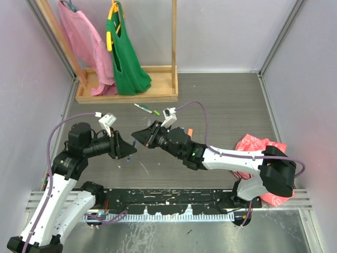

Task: Insert the pens into the pen caps
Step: Pick up the pen from the center of the board.

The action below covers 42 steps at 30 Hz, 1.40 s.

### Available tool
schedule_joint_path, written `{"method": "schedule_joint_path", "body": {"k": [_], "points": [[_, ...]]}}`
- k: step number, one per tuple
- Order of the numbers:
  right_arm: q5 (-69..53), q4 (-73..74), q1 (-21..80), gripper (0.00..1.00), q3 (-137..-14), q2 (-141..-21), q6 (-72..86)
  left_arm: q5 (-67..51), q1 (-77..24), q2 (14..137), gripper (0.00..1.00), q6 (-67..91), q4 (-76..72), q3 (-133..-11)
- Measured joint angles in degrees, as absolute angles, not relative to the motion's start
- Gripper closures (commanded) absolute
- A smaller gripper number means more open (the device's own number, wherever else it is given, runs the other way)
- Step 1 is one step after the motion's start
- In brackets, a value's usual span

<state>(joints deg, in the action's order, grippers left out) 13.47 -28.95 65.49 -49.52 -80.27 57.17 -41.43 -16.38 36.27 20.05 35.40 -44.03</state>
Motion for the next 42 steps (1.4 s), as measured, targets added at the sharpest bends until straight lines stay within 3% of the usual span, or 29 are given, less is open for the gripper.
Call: {"method": "schedule_joint_path", "body": {"k": [13, 19, 26, 28, 39, 42], "points": [[10.3, -30.7, 65.5, 1.00, -49.5, -81.8, 57.8, -41.4, -16.4, 36.3, 0.66, 20.1, 35.4, -44.0], [10.3, -31.9, 65.5, 1.00, -49.5, -81.8, 58.4, -41.4, -16.4, 36.5, 0.72, 20.1, 35.4, -43.9], [10.4, -32.4, 65.5, 0.99, -49.5, -81.8, 58.5, -41.8, -16.4, 36.5, 0.93, 20.2, 35.0, -43.9], [10.4, -32.5, 65.5, 0.95, -49.5, -81.8, 58.5, -41.9, -16.4, 36.5, 1.00, 20.3, 34.9, -43.9], [12.0, -29.8, 65.4, 0.53, -49.1, -80.2, 56.3, -39.2, -16.4, 37.2, 1.00, 20.2, 34.8, -43.9], [14.2, -26.2, 65.4, 0.48, -48.5, -77.3, 54.0, -37.5, -16.4, 37.7, 1.00, 20.1, 35.3, -43.9]]}}
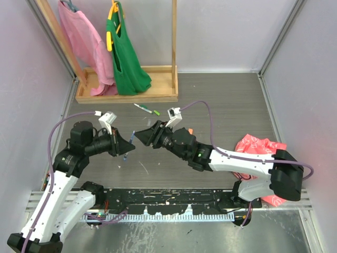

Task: Insert the pens into the pen caps
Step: Pick up the pen from the center of the board, then pick up the pen cap from the center of the board.

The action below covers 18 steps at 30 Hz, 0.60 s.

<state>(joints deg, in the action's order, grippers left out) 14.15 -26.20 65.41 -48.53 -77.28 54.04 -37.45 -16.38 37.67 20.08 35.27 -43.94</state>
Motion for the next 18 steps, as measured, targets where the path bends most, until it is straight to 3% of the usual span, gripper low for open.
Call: {"method": "schedule_joint_path", "body": {"k": [9, 18], "points": [[23.1, -14.5, 65.4, 0.39, -47.7, -68.7, 48.4, -32.0, -16.4, 38.5, 1.00, 18.3, 40.1, -47.5], [29.8, 3.8, 64.2, 0.35, -50.9, -71.3, 47.0, -26.9, -16.4, 35.8, 1.00, 17.3, 42.5, -47.8]]}}
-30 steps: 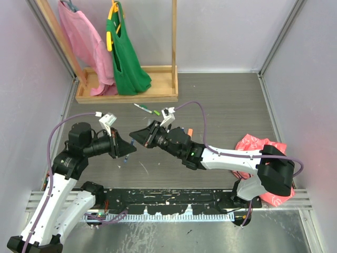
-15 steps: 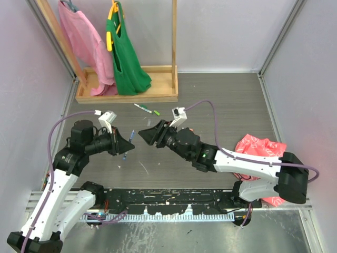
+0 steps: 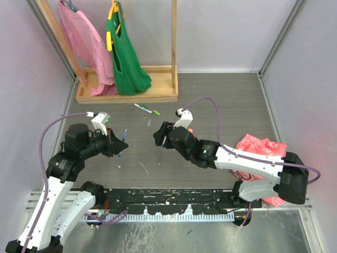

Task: Insert the pens into the pen caps
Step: Pick up the pen cap from the center of the board.

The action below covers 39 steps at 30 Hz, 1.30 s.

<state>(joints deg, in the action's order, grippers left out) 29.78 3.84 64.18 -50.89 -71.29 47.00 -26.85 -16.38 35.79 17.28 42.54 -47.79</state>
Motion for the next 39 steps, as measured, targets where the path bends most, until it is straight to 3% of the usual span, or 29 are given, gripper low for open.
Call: {"method": "schedule_joint_path", "body": {"k": [14, 39], "points": [[22.2, 13.0, 53.6, 0.38, -60.7, -86.2, 44.2, -23.3, -16.4, 33.2, 1.00, 17.1, 43.2, -47.4], [18.4, 22.7, 48.2, 0.46, -97.4, -123.5, 36.9, -23.3, -16.4, 32.9, 1.00, 16.8, 43.1, -47.0]]}}
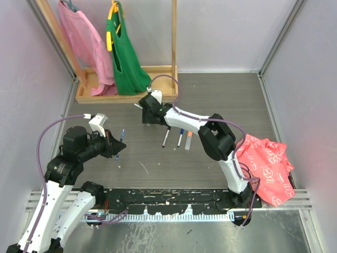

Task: Insert the pens into the pen caps
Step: Pick up the pen cap from the center of the board.

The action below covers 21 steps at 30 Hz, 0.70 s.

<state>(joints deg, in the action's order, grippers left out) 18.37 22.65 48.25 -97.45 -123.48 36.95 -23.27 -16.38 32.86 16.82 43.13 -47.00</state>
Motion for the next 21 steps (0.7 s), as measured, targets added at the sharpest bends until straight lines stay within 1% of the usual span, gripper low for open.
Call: {"method": "schedule_joint_path", "body": {"k": [10, 16, 21], "points": [[17.4, 25.5, 47.9, 0.51, -106.8, -132.1, 35.4, -23.2, -16.4, 32.9, 1.00, 16.8, 43.1, -47.0], [17.5, 27.7, 47.9, 0.55, -110.0, -135.4, 34.2, -23.1, -16.4, 32.9, 1.00, 16.8, 43.1, -46.9], [18.0, 29.3, 47.9, 0.62, -111.7, -136.3, 33.3, -23.1, -16.4, 32.9, 1.00, 16.8, 43.1, -46.9]]}}
